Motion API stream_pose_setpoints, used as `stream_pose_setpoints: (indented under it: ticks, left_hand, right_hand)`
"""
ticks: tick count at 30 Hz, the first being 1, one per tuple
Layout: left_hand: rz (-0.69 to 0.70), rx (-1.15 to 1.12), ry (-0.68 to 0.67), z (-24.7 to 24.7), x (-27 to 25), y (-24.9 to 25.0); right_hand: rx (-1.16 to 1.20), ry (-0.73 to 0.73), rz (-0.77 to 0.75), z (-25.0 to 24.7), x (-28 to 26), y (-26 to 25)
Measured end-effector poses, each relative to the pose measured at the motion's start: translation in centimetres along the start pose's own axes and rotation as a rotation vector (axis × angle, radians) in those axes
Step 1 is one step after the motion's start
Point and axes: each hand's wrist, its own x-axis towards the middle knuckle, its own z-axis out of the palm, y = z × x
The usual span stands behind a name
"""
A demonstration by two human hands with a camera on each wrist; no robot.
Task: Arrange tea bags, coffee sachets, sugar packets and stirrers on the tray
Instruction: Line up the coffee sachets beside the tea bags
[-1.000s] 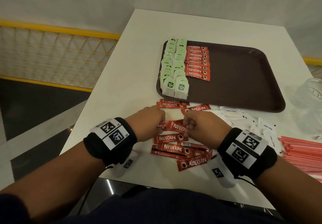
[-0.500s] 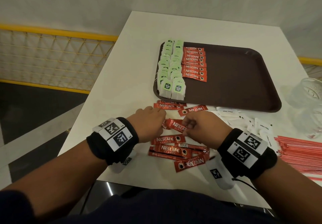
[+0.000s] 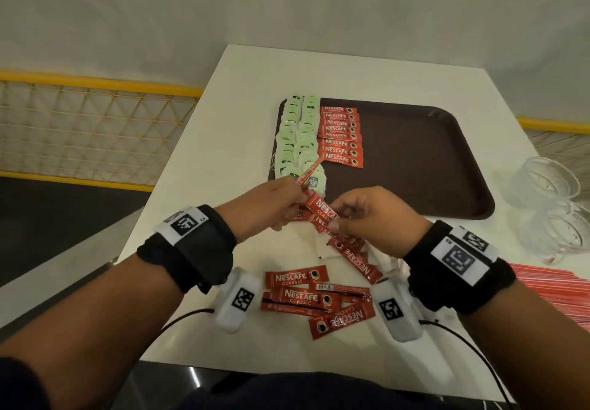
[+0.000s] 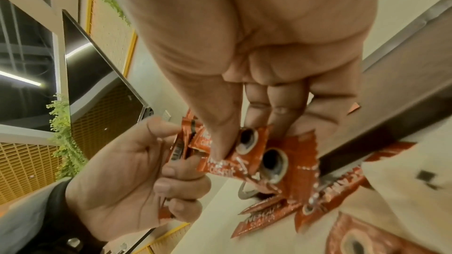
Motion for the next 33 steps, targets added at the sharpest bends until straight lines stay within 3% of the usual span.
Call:
stream_pose_setpoints:
  ticks: [2, 5, 11, 16, 27, 33]
  left_hand:
    - [0.044, 0.006, -0.011, 0.2, 0.8, 0.3]
    - [0.131, 0.232, 0.050, -0.1, 2.0, 0.2]
    - [0.070, 0.059, 0.007, -1.1, 3.4, 0.1]
    - [0.148, 0.082, 0.111, -1.1, 4.6, 0.6]
    - [0.143, 0.079, 0.306, -2.8, 6.7, -0.4]
    - [0.079, -0.023, 0.389, -4.0, 7.1, -2.1]
  right_hand:
    - [0.000, 0.004, -0.024, -0.3, 0.7, -0.1]
    - [-0.025, 0.038, -0.040, -0.7, 1.4, -0.1]
    - [0.161, 0.063, 0.006, -1.6, 2.2, 0.4]
    - [0.227, 0.115, 0.007, -2.0, 2.7, 0.8]
    - [0.676, 0.265, 0.311, -3.6, 4.8, 3.6]
    - [0.446, 0.171, 0.569, -5.7, 6.6, 5.5]
